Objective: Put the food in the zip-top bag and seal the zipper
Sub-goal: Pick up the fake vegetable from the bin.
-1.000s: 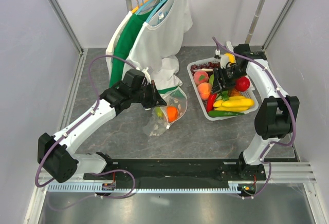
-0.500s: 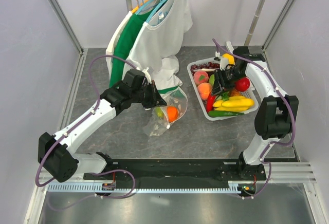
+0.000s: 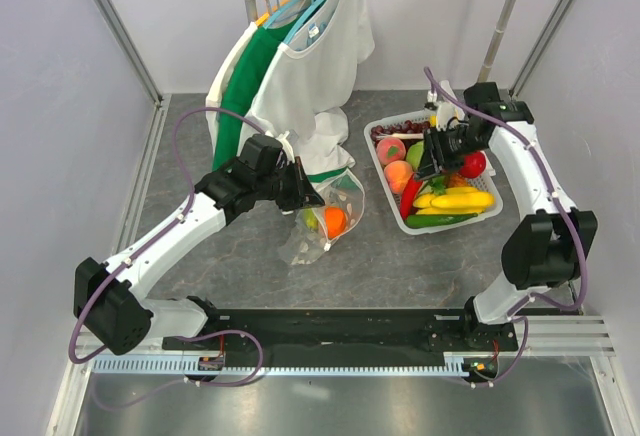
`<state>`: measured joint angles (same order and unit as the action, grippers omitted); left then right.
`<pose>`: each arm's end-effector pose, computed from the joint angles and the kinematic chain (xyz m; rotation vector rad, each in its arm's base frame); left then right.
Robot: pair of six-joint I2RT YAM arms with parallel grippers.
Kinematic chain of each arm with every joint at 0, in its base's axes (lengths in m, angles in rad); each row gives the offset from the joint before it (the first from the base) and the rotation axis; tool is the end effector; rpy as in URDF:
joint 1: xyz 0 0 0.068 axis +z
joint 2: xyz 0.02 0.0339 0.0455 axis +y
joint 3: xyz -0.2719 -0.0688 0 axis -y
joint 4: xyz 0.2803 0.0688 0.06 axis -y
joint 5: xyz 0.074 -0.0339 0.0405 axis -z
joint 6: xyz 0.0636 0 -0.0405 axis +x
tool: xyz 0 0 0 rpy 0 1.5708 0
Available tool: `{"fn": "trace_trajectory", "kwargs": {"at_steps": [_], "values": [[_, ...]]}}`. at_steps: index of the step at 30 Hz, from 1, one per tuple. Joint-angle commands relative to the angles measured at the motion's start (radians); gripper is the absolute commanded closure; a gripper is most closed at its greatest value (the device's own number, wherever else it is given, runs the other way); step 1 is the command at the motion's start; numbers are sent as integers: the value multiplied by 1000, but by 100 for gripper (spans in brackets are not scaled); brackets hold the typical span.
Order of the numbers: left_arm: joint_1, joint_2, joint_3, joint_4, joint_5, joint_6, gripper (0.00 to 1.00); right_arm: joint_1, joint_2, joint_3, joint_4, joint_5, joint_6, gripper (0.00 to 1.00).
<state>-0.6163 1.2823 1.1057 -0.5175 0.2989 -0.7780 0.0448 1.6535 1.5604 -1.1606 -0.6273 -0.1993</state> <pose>0.2607 -0.2076 0.2978 -0.0256 2.4626 -1.0229 0.3642 0.0537 0.2989 -0.4615 2.6274 0.8286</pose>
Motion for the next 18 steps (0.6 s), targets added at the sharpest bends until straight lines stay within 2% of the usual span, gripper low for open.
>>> {"fn": "trace_trajectory", "kwargs": {"at_steps": [1, 11, 14, 18], "values": [[6, 3, 6, 27, 22, 2, 98, 1, -66, 88, -43, -37, 11, 100], [6, 0, 5, 24, 22, 3, 98, 1, -129, 231, -47, -127, -3, 100], [7, 2, 6, 24, 20, 6, 98, 1, -132, 294, -37, -186, 15, 100], [6, 9, 9, 20, 28, 6, 98, 4, -146, 349, 1, -366, 40, 100]]}}
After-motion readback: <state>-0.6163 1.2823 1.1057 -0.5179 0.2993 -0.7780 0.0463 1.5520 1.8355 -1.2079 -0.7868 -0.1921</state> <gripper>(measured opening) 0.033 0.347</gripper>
